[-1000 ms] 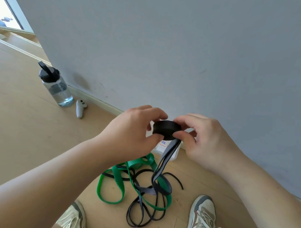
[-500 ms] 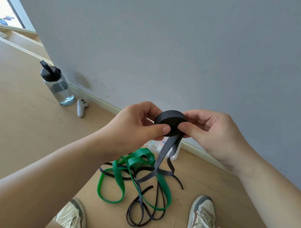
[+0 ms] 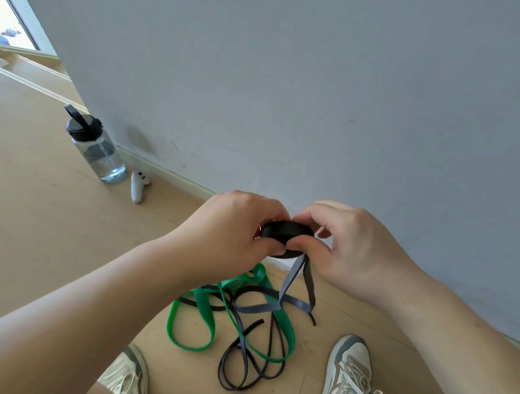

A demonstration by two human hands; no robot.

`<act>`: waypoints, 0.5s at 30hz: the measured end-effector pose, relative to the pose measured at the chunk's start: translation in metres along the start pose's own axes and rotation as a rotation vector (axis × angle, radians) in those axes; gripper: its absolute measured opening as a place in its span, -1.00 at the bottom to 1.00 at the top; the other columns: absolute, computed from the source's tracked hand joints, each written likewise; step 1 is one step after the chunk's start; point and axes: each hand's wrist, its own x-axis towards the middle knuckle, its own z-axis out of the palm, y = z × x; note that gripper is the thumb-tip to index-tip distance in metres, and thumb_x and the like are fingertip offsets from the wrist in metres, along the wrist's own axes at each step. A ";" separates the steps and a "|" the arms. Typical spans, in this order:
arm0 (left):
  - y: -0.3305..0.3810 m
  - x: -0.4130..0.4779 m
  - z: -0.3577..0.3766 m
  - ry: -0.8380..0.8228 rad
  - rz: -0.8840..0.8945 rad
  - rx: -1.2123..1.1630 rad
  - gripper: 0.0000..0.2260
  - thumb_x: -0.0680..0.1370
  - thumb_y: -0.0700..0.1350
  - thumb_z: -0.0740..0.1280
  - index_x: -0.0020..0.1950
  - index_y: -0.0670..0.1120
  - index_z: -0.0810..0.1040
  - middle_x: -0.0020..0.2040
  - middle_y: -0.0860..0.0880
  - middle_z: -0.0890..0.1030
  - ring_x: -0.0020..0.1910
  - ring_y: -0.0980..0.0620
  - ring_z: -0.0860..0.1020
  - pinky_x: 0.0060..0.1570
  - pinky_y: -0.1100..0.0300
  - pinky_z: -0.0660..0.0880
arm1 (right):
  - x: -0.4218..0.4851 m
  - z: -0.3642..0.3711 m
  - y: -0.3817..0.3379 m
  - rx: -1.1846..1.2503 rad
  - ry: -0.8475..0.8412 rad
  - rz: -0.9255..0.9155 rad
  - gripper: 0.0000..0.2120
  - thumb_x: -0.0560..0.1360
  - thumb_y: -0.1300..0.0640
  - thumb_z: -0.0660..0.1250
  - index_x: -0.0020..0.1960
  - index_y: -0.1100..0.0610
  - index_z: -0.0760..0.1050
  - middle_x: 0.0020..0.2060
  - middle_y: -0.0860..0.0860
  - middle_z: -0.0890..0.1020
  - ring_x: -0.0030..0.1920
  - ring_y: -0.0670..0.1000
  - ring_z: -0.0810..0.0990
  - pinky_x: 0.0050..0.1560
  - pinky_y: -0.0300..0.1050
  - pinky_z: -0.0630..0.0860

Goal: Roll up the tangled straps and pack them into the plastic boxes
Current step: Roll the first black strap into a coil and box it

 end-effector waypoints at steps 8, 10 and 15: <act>-0.003 0.004 -0.010 0.137 -0.219 -0.473 -0.83 0.48 -0.10 0.57 0.00 0.08 0.67 -0.14 0.16 0.74 -0.13 0.22 0.70 -0.02 0.38 0.58 | 0.003 -0.009 0.006 0.518 0.096 0.219 -0.82 0.52 0.13 0.49 0.08 -0.10 0.69 -0.09 -0.16 0.76 0.00 -0.09 0.74 0.13 0.04 0.67; -0.001 0.003 -0.009 0.116 -0.243 -0.594 -0.84 0.49 -0.13 0.56 0.02 0.04 0.67 -0.11 0.07 0.76 -0.09 0.09 0.73 0.11 0.11 0.64 | 0.005 -0.009 0.006 0.555 0.115 0.223 -0.84 0.54 0.15 0.47 0.08 -0.05 0.69 -0.09 -0.13 0.77 -0.01 -0.06 0.75 0.13 0.04 0.67; 0.001 0.002 0.001 0.091 -0.203 -0.363 -0.85 0.49 -0.06 0.55 -0.02 0.08 0.63 -0.15 0.18 0.70 -0.14 0.18 0.67 -0.03 0.14 0.62 | 0.002 -0.006 0.003 0.255 0.143 0.140 -0.84 0.57 0.17 0.43 -0.02 -0.10 0.65 -0.23 -0.17 0.71 -0.17 -0.11 0.68 -0.13 -0.36 0.58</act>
